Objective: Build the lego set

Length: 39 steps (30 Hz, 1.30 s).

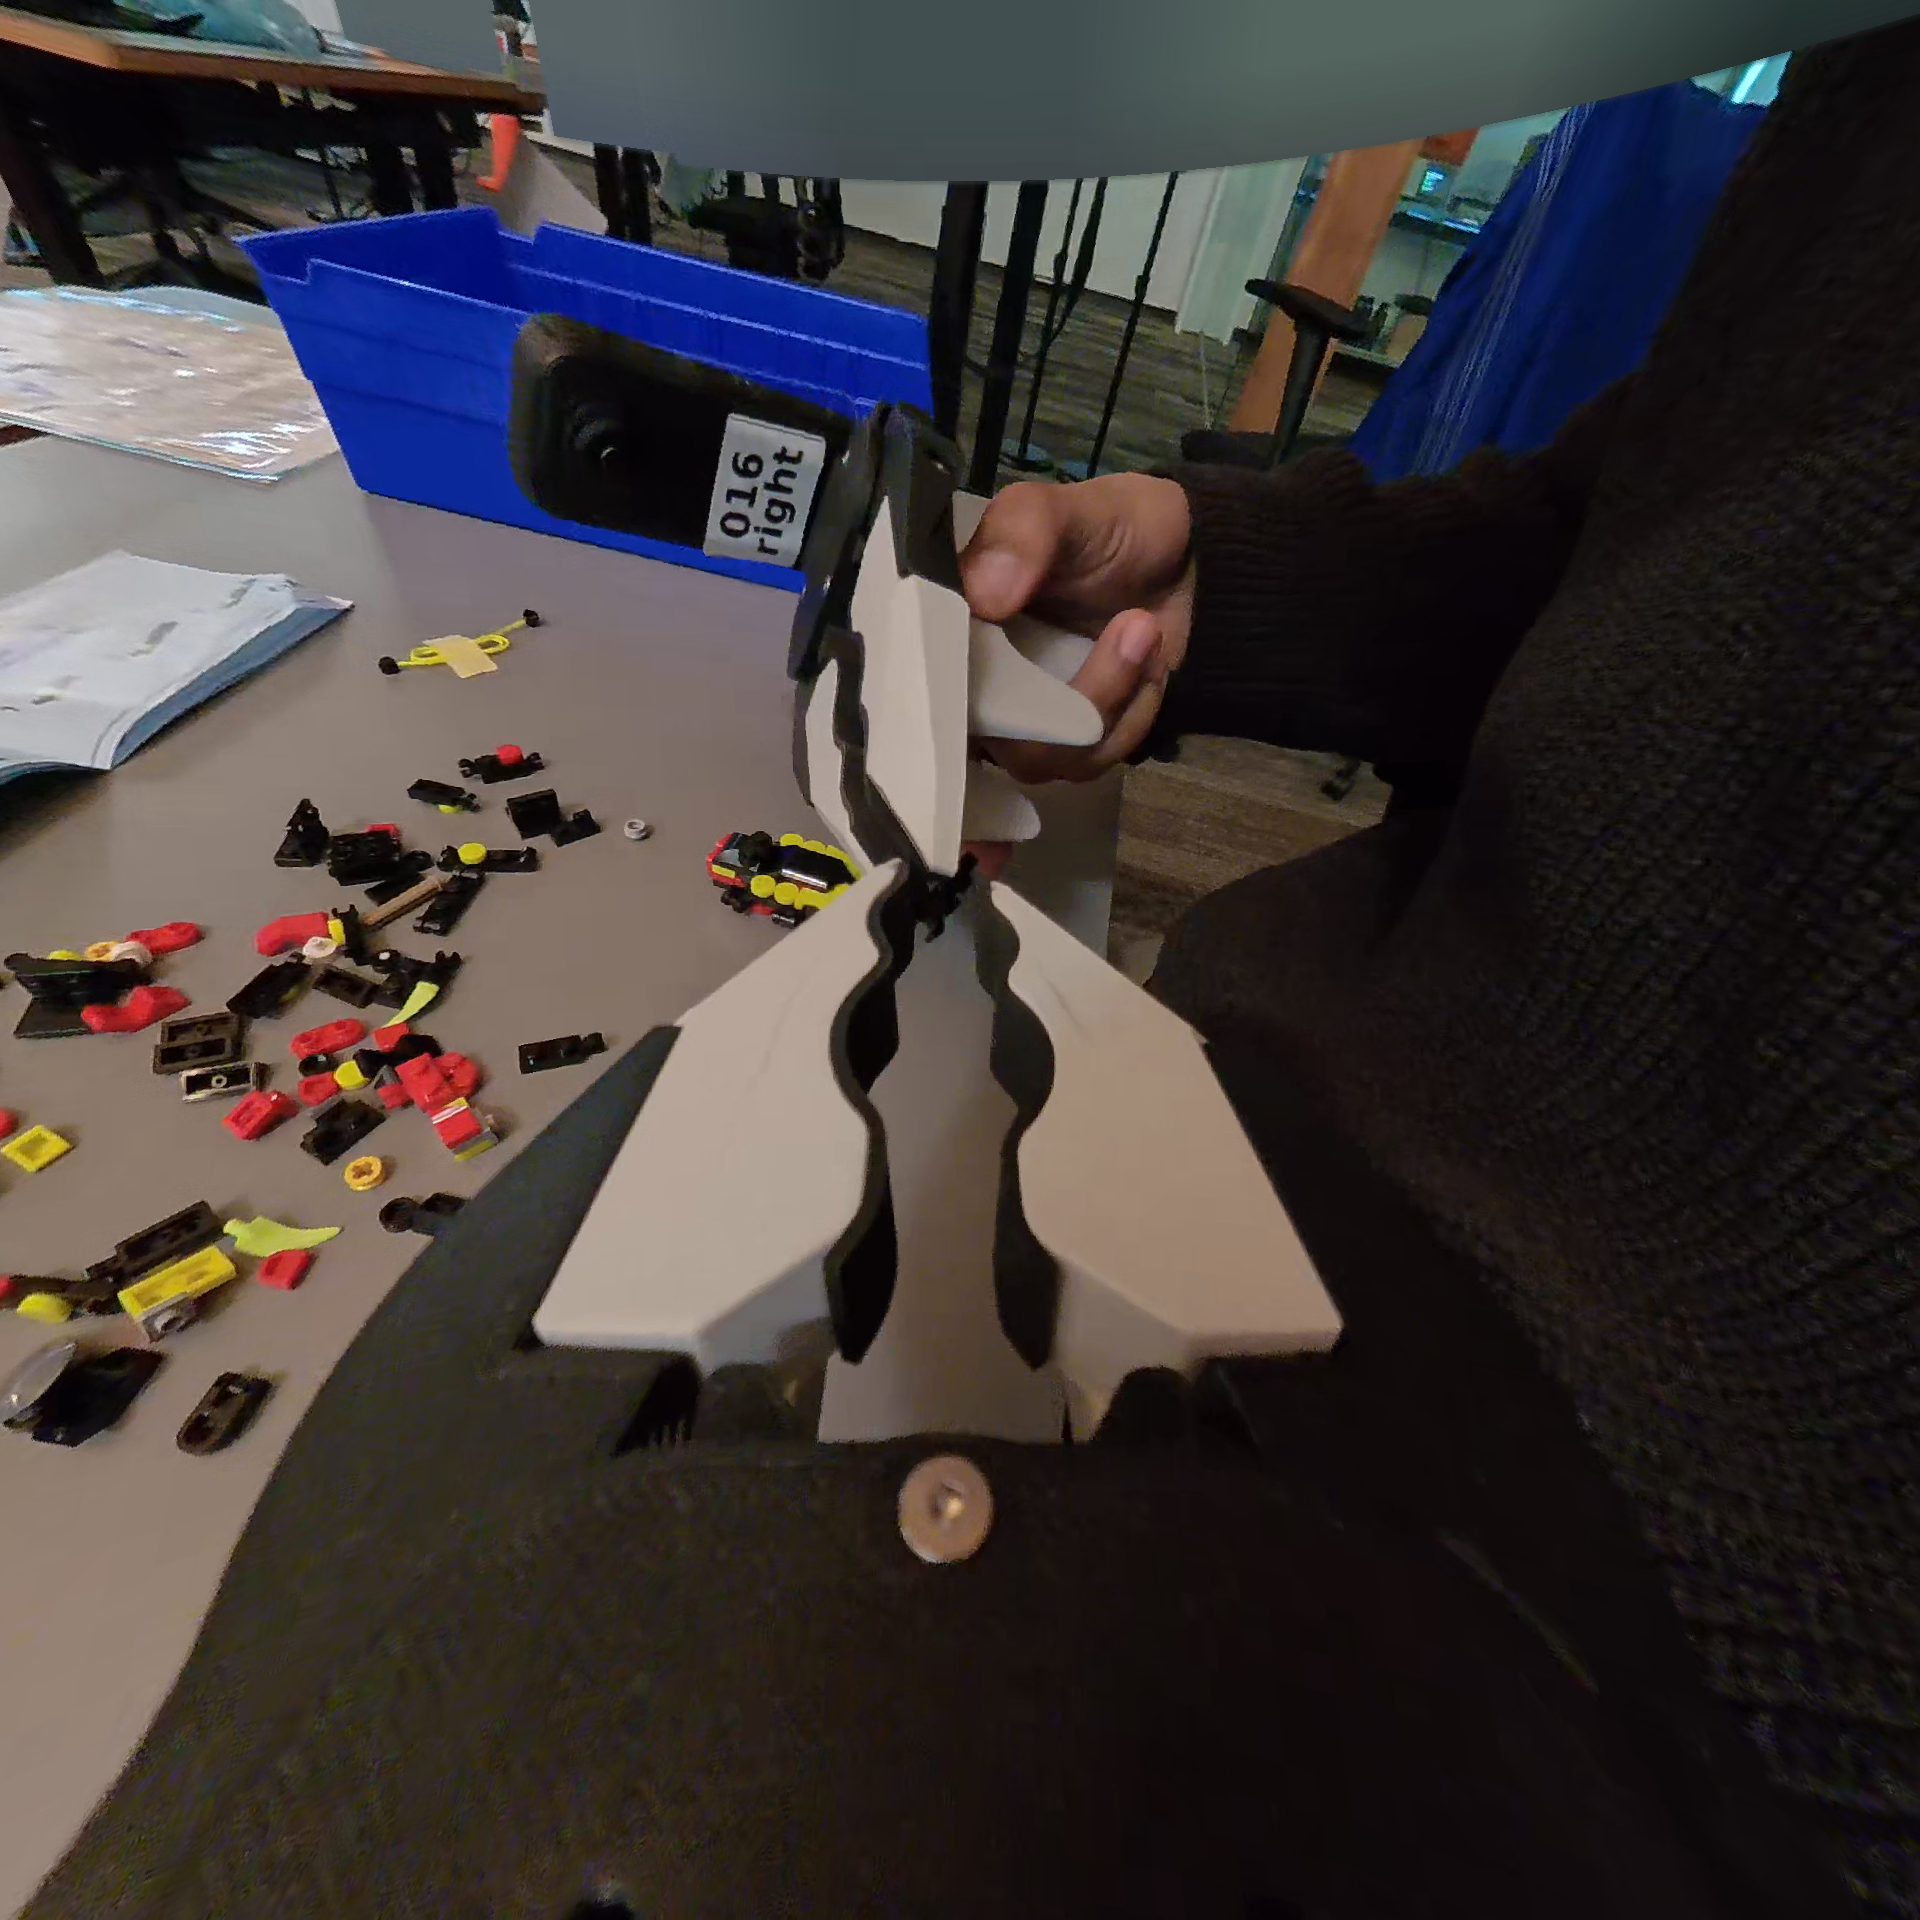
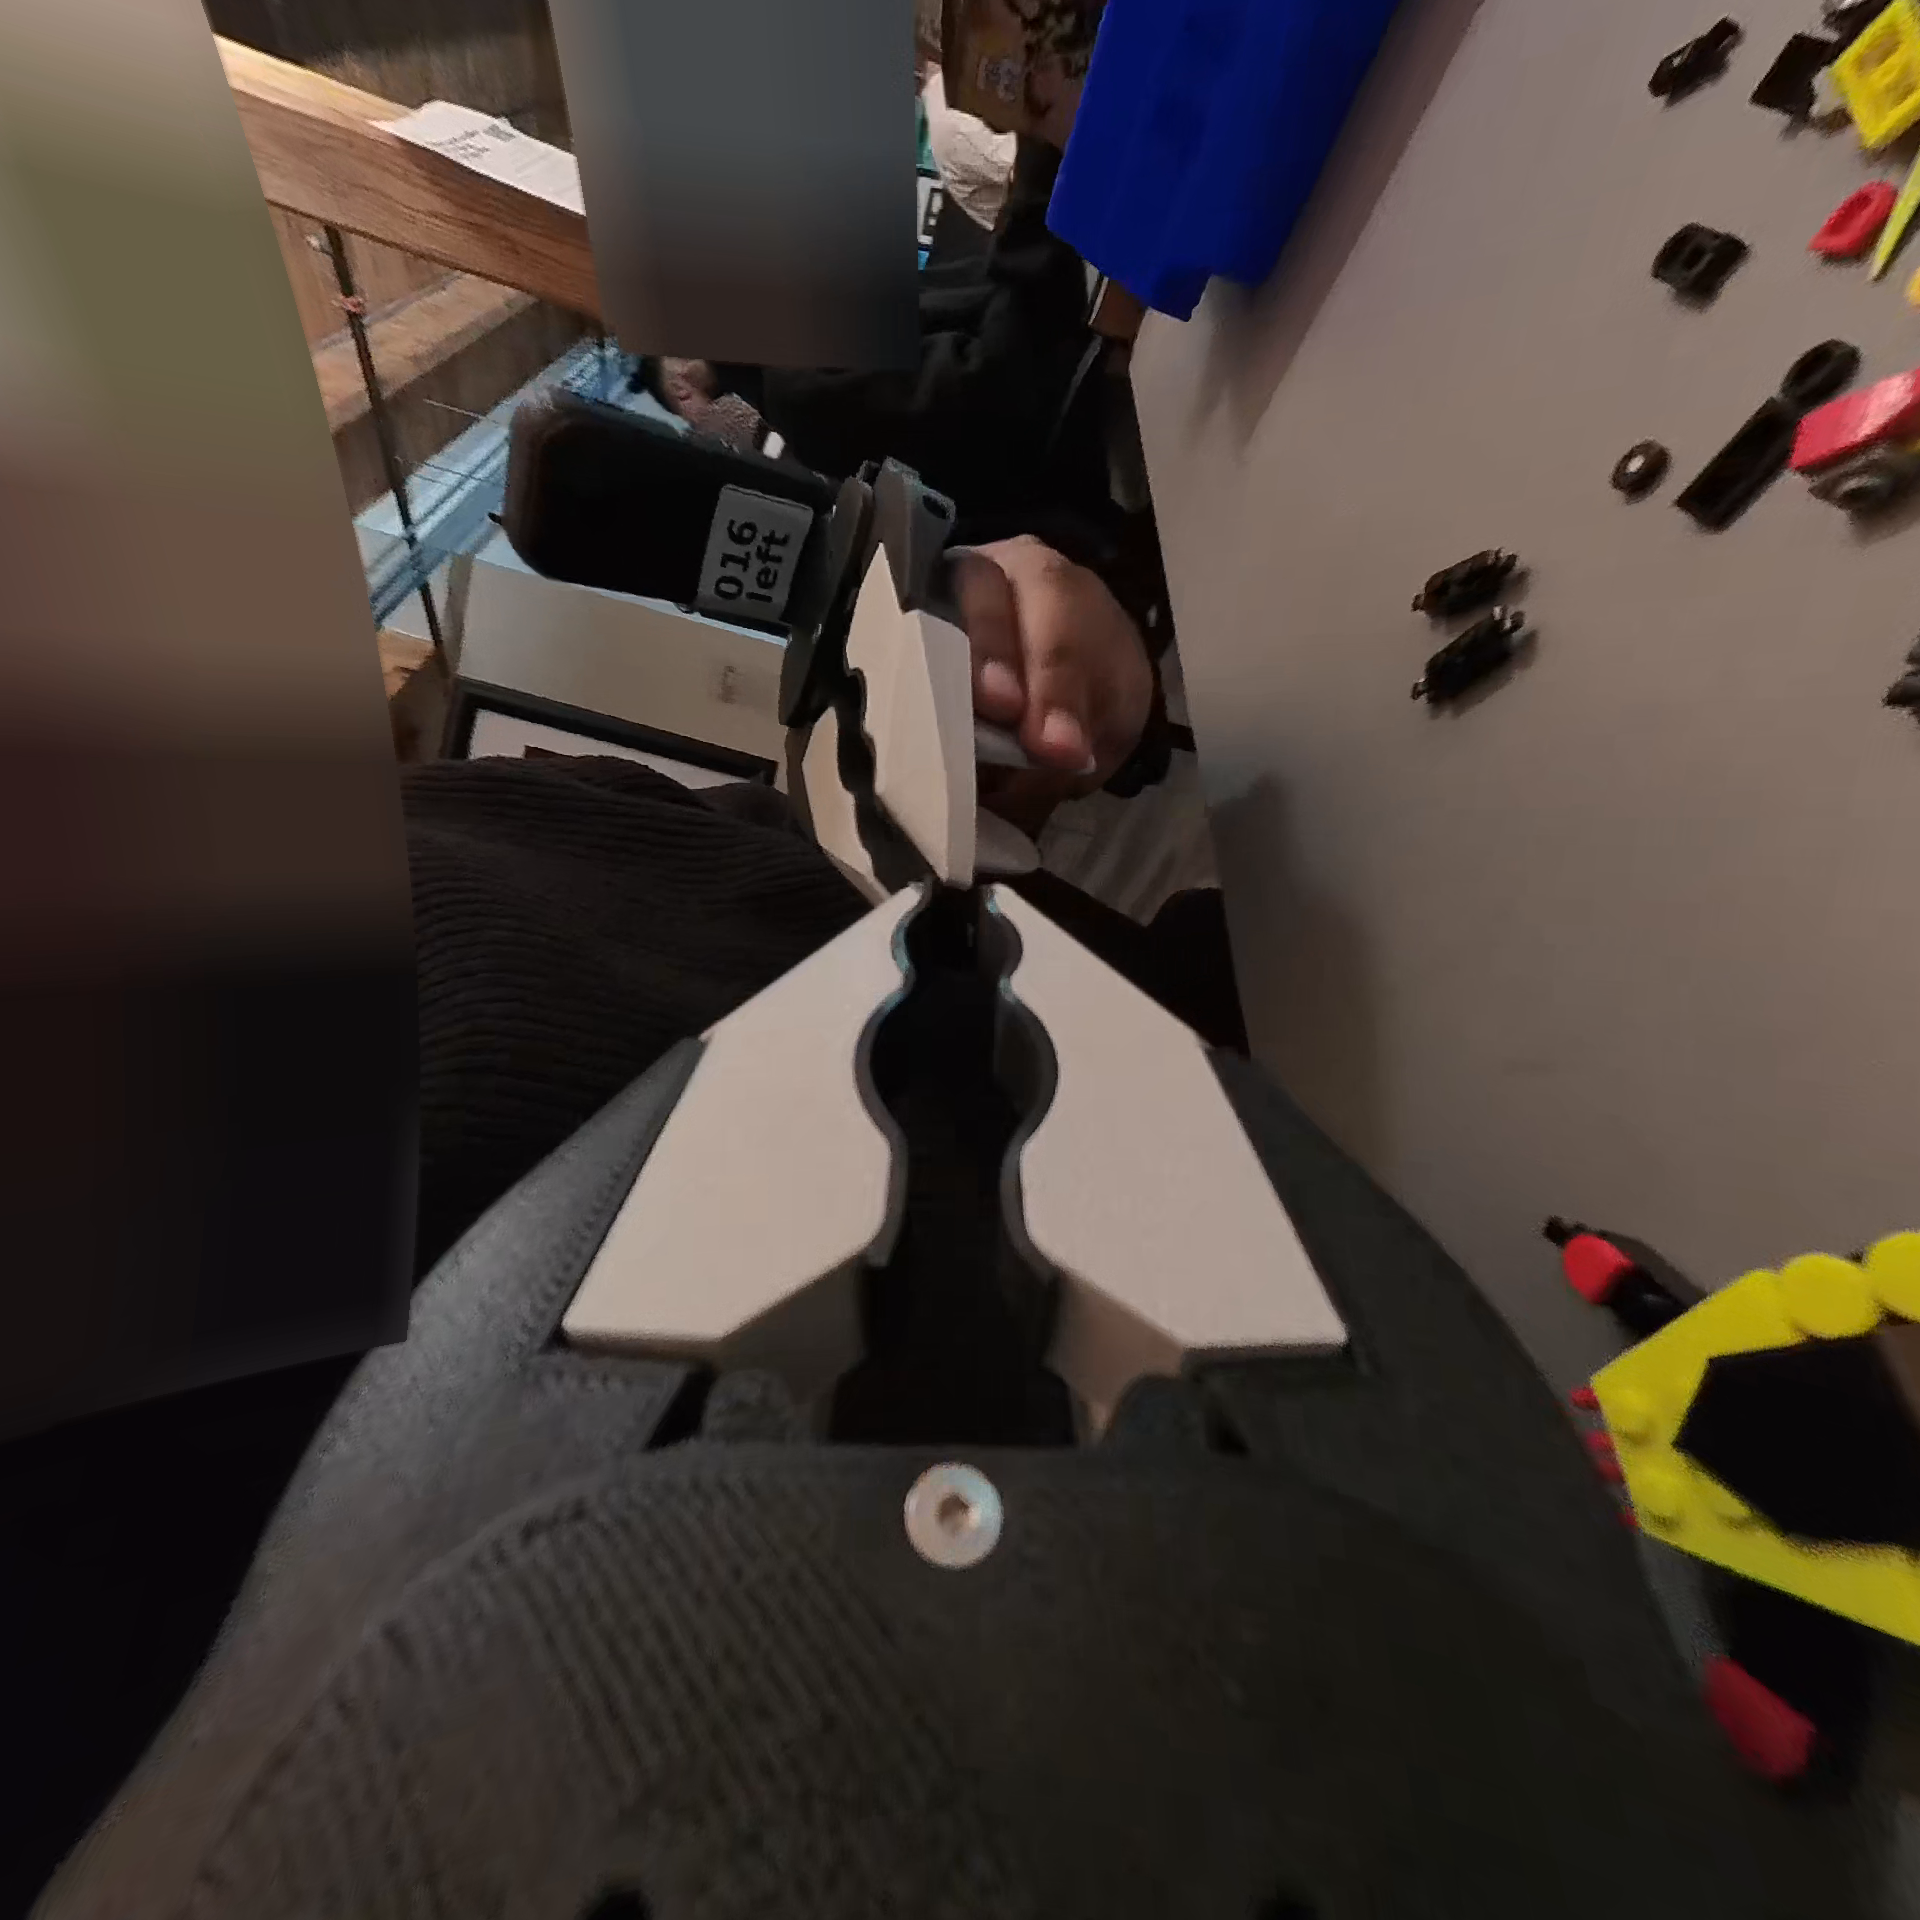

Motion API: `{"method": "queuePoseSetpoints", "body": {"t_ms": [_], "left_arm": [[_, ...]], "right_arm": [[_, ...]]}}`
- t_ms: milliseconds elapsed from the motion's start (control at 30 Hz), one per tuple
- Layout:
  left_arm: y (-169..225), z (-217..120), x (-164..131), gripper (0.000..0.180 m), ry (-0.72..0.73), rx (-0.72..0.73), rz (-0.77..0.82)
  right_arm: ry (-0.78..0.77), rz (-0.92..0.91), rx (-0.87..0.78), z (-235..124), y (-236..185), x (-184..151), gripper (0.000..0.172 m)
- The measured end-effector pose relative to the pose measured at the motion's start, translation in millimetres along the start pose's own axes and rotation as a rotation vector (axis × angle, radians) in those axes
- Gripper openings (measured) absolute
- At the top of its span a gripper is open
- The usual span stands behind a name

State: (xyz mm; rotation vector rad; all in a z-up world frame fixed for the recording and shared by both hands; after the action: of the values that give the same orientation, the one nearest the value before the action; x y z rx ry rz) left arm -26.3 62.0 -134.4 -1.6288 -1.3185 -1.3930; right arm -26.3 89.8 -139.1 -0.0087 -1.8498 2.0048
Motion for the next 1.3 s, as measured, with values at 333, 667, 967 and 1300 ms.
{"method": "queuePoseSetpoints", "body": {"t_ms": [333, 667, 967, 1300], "left_arm": [[-2, -2, -1, 0.004, -0.005, 0.013, 0.017], [-10, -4, 4, 0.002, 0.023, 0.04, -0.035], [-33, -9, 11, 0.002, 0.096, 0.031, -0.368], [-31, -10, 15, 0.002, 0.131, -0.066, -0.505]], "right_arm": [[0.029, 0.097, 0.065, -3, 0, 2, 0.0], [0.092, 0.064, 0.021, -9, 5, 12, 0.0], [0.109, -0.603, -0.28, -17, -15, 33, 0.025], [0.105, -0.633, -0.264, -8, -16, 29, 0.009]]}}
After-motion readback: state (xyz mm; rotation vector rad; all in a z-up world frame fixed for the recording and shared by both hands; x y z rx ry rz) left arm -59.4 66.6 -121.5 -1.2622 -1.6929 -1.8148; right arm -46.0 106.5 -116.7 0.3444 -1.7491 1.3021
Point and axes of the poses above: each gripper's, where its closed fingertips meet, z out along the fingers, x out of its top, y = z × x across the jaws, the point moved 2 cm from there along -z, back along the fingers, and after that the axes turned 7 degrees about x, right-handed, at the moved point
